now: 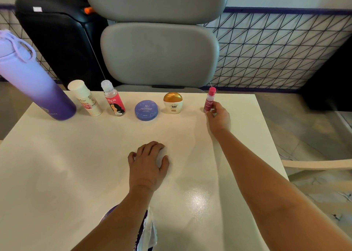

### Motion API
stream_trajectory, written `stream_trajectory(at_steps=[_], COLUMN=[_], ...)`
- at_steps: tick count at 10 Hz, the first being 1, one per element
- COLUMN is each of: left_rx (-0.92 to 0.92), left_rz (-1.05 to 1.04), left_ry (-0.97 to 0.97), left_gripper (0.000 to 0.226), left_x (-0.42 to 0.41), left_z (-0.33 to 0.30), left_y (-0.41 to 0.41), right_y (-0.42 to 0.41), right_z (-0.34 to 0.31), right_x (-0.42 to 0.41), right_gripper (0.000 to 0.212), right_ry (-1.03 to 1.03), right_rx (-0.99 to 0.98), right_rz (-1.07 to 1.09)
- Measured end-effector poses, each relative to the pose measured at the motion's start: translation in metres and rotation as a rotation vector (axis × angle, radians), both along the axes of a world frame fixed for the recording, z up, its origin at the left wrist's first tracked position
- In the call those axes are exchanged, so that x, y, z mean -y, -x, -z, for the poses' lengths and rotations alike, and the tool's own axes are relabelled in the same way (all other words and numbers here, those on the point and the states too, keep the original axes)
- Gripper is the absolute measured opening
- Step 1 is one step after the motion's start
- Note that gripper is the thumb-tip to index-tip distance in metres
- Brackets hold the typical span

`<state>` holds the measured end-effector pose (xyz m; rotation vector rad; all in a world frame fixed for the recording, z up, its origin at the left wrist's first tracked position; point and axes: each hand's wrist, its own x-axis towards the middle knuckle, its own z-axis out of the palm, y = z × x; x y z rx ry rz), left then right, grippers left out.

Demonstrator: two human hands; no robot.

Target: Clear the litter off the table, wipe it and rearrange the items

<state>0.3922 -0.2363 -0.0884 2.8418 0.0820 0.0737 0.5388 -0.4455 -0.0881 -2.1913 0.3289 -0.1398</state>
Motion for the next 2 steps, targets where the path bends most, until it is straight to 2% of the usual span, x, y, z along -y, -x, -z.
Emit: stream_trajectory(at_steps=[2], left_rx=[0.008], left_rz=[0.001], left_ry=[0.008], left_gripper=[0.06], left_x=[0.0006], left_z=[-0.0011], left_y=[-0.0005], right_y=[-0.0004], right_z=[-0.0023], right_x=[0.0003], right_gripper=[0.043], right_ry=[0.0], right_rx=[0.04], right_rz=[0.006])
